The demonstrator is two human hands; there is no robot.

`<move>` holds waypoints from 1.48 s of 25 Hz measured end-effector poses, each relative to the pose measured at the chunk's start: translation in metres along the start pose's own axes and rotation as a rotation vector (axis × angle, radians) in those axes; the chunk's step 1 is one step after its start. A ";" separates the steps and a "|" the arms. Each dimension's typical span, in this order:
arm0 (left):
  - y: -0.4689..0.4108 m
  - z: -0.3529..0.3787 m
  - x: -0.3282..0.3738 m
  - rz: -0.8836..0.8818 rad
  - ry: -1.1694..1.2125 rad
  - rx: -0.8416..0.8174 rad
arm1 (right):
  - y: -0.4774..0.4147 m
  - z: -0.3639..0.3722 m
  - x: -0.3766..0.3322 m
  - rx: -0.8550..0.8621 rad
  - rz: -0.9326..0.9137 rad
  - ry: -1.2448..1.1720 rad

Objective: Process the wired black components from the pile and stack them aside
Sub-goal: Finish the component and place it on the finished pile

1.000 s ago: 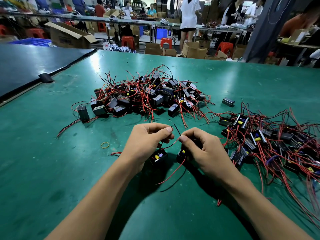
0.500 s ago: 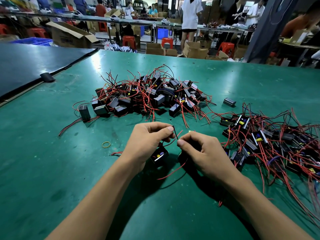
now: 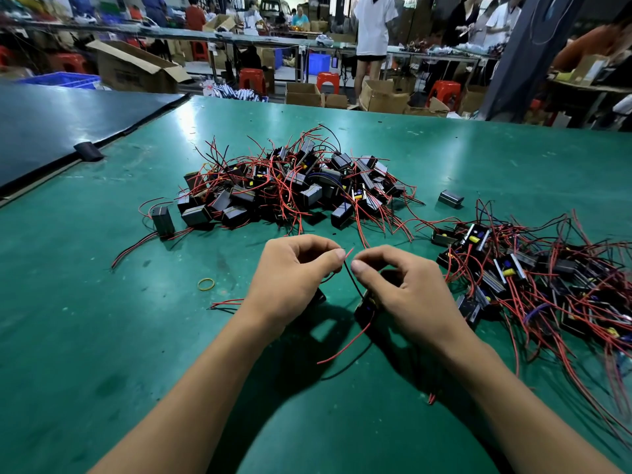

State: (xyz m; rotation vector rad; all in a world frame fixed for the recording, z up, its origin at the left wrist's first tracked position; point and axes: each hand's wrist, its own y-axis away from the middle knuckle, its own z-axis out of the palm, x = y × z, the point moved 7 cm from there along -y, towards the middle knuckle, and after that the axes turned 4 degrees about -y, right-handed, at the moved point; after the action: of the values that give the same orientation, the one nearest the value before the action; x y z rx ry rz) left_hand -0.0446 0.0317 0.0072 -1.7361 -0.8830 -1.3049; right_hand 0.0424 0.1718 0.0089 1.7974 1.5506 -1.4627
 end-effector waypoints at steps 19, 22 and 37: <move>0.013 0.017 0.018 0.438 -0.584 -0.012 | 0.000 0.006 0.018 -0.023 0.406 -0.325; 0.007 0.012 0.009 0.334 -0.495 -0.024 | -0.002 -0.005 0.009 -0.010 0.225 -0.134; 0.004 0.010 0.008 0.326 -0.480 -0.072 | -0.004 -0.007 -0.007 -0.054 -0.131 0.143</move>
State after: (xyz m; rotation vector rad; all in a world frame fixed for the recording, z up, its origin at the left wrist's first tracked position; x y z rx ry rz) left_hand -0.0346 0.0393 0.0125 -2.1901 -0.7680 -0.7256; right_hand 0.0433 0.1752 0.0184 1.8347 1.7911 -1.3608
